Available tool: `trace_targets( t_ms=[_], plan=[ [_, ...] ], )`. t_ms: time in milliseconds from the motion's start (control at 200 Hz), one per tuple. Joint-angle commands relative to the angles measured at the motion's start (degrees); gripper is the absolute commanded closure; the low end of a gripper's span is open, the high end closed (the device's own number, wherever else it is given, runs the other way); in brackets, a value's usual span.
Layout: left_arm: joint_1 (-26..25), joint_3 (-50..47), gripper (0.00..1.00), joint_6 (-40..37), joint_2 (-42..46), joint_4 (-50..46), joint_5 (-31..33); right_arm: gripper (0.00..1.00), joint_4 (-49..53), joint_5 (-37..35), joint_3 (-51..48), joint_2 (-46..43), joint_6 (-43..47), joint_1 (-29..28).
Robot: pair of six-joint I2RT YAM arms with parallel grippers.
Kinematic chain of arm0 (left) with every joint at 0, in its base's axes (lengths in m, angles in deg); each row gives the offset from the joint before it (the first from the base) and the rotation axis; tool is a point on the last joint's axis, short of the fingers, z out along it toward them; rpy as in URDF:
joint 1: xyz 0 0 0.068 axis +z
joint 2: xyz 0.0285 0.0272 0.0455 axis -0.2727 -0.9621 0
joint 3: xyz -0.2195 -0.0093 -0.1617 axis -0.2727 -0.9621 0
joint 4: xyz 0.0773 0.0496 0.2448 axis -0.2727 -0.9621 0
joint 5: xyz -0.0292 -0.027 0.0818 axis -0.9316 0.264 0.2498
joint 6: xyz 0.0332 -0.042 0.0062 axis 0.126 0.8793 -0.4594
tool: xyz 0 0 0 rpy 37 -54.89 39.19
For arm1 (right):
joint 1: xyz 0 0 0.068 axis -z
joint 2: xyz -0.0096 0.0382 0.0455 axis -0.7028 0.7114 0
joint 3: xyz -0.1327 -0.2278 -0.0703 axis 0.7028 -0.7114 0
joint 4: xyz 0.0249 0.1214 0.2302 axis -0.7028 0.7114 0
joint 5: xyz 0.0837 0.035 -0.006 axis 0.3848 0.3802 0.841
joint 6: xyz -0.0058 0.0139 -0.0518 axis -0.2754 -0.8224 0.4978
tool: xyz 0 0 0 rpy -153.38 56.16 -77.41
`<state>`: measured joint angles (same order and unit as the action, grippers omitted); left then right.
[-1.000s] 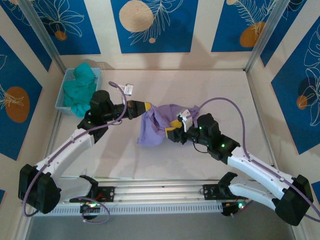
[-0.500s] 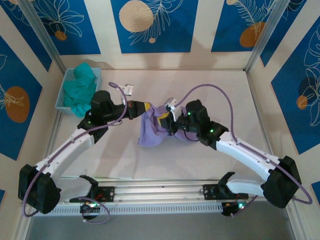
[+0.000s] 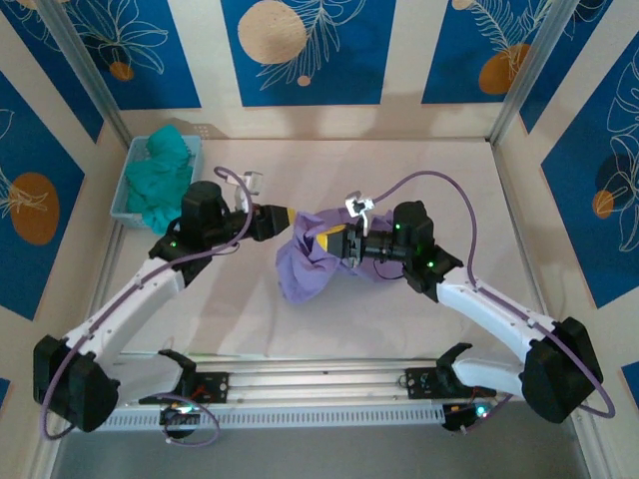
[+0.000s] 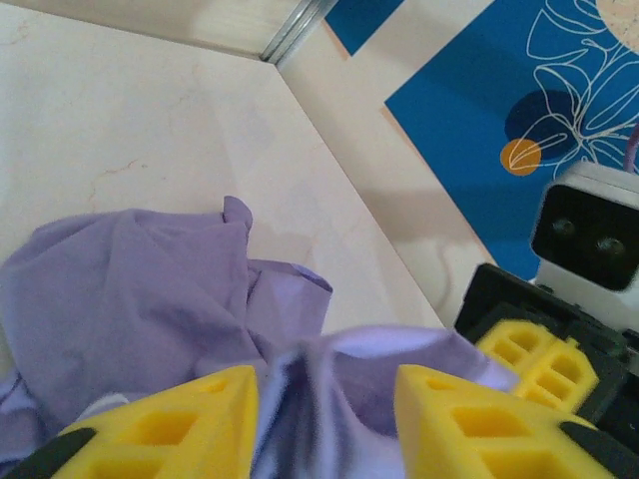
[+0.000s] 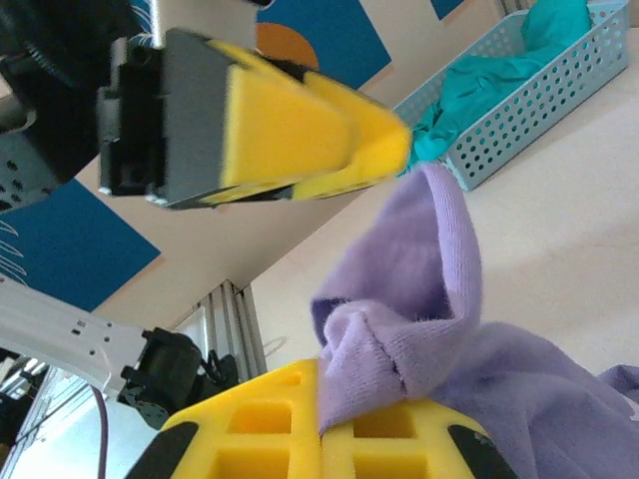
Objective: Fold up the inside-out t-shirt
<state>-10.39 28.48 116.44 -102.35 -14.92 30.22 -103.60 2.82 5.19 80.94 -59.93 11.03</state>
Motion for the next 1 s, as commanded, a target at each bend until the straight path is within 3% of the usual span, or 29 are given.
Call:
trace_targets(
  t_ms=[0,185,450,735,830,995],
  plan=[
    [-0.8,-1.3,0.53,-2.3,3.5,-3.5,0.8,1.00,-3.0,-0.3,0.3,0.5,-2.2,0.1],
    [-4.3,-1.5,0.44,-3.7,4.3,-5.6,2.0,1.00,-3.0,-1.4,0.3,1.1,-2.1,0.1],
    [-9.6,-1.0,0.52,-7.5,2.6,-9.1,7.1,1.00,-1.8,-2.5,0.1,0.1,-1.2,0.3],
    [-12.0,1.9,0.49,-9.9,-1.6,-10.3,10.6,1.00,-1.8,-2.8,-0.3,-0.4,-1.2,0.5],
    [-12.0,2.6,0.52,-10.4,-2.5,-9.7,11.7,1.00,-1.3,-2.9,-0.5,-0.6,-0.8,0.6],
    [-11.9,4.4,0.67,-11.5,-3.8,-9.5,13.4,1.00,-0.5,-3.3,-0.6,-1.1,-0.2,0.6]
  ],
)
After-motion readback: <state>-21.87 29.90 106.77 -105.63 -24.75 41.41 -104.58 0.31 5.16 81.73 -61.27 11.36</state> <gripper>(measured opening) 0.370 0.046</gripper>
